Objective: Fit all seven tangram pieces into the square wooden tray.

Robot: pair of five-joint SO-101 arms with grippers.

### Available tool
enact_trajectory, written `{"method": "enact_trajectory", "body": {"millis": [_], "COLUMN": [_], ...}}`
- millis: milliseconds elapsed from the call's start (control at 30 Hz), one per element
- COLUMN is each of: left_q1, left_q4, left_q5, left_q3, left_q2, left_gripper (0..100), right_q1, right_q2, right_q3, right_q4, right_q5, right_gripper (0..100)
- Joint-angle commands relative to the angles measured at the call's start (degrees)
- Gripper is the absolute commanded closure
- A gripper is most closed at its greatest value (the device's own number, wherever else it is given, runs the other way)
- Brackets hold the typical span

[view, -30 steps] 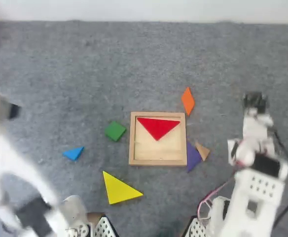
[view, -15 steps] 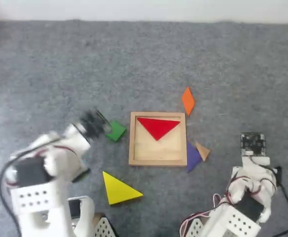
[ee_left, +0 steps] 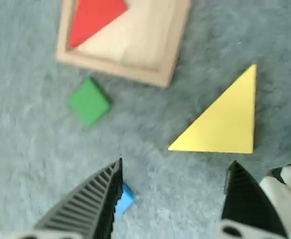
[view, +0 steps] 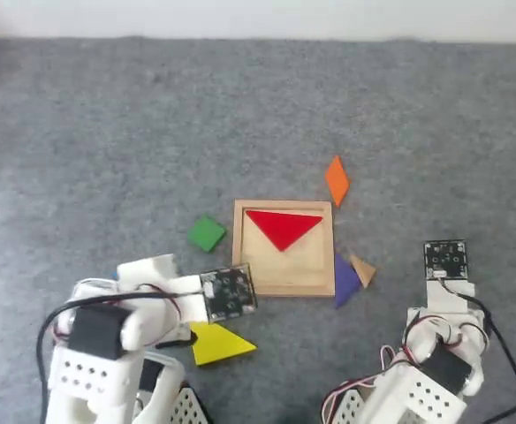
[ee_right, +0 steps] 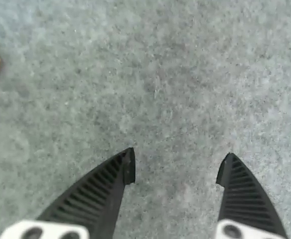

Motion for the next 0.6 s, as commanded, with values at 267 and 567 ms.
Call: {"method": "enact_trajectory", "body": {"millis": [267, 567], "left_q1": [12.4, 12.3], "left_q4": [-2.9, -15.9], "left_q5": [-6.9, -6.9], "left_q3": [2.1, 5.2], "left_q2": [11.3, 39.3], "left_gripper": [68, 68], "right_q1": [-0.4, -0.4], "right_q2": [0.1, 0.1], "right_q3": [1.1, 1.1], "right_q4": [0.1, 0.0], "right_q5": [0.3, 0.3], "right_gripper": [71.8, 71.8]}}
